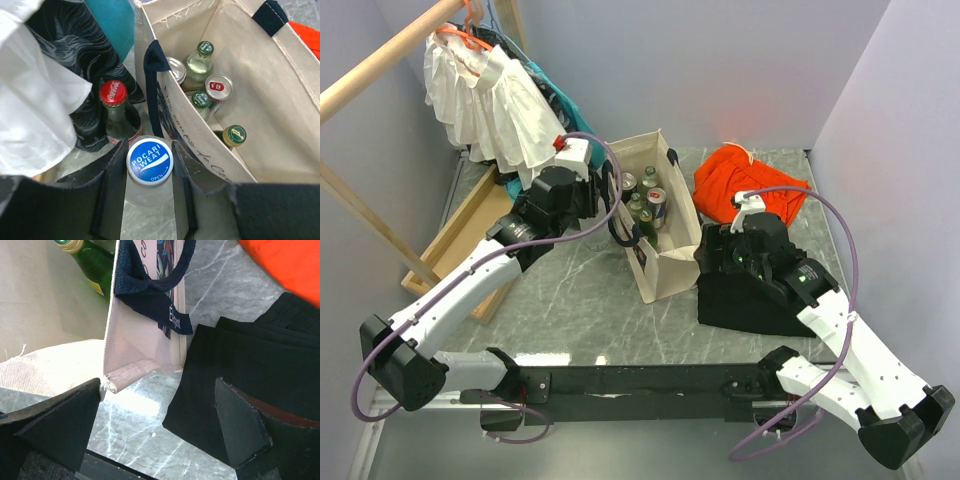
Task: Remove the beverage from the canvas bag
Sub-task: Place the drink at the center of the board.
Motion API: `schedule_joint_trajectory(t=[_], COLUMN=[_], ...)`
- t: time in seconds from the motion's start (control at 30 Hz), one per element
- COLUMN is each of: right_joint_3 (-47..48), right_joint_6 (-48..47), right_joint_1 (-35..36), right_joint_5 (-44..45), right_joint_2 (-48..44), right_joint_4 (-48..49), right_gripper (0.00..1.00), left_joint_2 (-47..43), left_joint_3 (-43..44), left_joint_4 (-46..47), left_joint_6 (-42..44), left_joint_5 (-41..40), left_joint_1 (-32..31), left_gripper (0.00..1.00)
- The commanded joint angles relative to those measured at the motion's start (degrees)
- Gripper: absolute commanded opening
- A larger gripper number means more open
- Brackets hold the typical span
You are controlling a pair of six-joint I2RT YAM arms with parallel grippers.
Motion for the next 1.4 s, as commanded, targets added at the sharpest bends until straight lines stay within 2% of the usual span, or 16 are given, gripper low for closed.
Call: schedule_joint_trajectory(t=[0.0,0.53,1.07,1.37], right_joint_3=[-0.1,0.0,0.3,0.8], right_joint_6=[-1.5,-1.6,-1.7,-2.1], right_joint_1=[0.5,0.5,0.5,0.5], right_joint_5=[1.1,1.6,2.1,2.1], right_joint_2=[0.2,0.8,1.2,2.3], right_joint_4=[-1.8,-1.8,-2.0,-2.0], right_gripper=[1.00,1.00,1.00,1.00], left_joint_2=[-0.9,1.0,9.0,10.5], left_joint_3=[-0.1,-6.3,-5.2,-5.7], left_joint_4=[16.0,26.1,28.7,30.5], left_joint_6=[-1.8,-1.7,-1.2,-1.1], left_joint_5=[0.5,-0.1,-0.6,-1.4], left_joint_1=[0.1,0.1,0.1,0.1], left_gripper=[0.01,0.01,0.01,0.01])
